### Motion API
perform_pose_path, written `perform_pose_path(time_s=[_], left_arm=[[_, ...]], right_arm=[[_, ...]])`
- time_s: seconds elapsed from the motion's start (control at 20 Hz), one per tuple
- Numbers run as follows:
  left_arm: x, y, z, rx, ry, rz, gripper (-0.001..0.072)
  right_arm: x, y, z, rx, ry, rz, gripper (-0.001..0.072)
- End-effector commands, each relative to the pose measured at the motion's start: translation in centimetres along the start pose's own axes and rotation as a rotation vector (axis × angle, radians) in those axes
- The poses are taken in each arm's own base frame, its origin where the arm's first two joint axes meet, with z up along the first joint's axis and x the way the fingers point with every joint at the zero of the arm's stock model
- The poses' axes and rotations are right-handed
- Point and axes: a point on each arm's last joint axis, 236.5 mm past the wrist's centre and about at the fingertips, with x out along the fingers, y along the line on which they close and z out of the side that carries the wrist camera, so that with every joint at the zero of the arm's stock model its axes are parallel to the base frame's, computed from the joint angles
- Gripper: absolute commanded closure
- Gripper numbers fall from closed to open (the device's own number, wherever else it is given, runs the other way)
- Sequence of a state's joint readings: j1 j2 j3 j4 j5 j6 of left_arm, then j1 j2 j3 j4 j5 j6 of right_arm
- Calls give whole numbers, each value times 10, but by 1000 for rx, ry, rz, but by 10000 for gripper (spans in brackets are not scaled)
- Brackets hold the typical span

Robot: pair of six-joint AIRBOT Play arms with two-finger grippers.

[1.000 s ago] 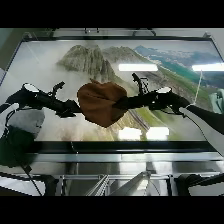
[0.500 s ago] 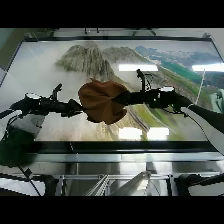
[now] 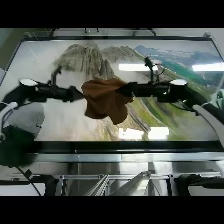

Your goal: Fold the shirts.

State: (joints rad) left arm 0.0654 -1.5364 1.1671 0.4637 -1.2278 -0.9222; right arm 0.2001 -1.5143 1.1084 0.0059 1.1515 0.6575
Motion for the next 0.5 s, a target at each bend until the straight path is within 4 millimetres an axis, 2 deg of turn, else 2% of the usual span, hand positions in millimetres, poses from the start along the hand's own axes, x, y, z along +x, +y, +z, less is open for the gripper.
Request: perform_pose_path(time_s=[0.0, 0.05, 0.15, 0.25, 0.3, 0.35, 0.45], left_arm=[[-91, -160, 23, 308, -104, -229, 690], [-123, -217, 19, 427, -151, -290, 689], [-172, -308, -6, 632, -218, -357, 688], [-205, -366, -35, 798, -279, -337, 687], [-216, -385, -46, 855, -310, -321, 687], [-224, -396, -52, 897, -341, -284, 686], [-229, -396, -47, 920, -389, -194, 685]], right_arm=[[-46, 116, 38, -261, -81, 106, 691], [-61, 163, 42, -370, -113, 129, 691], [-90, 250, 37, -595, -186, 163, 690], [-123, 317, 31, -769, -311, 124, 691], [-138, 336, 30, -847, -379, 58, 691], [-151, 345, 30, -898, -430, -17, 691], [-168, 336, 37, -909, -479, -170, 690]])
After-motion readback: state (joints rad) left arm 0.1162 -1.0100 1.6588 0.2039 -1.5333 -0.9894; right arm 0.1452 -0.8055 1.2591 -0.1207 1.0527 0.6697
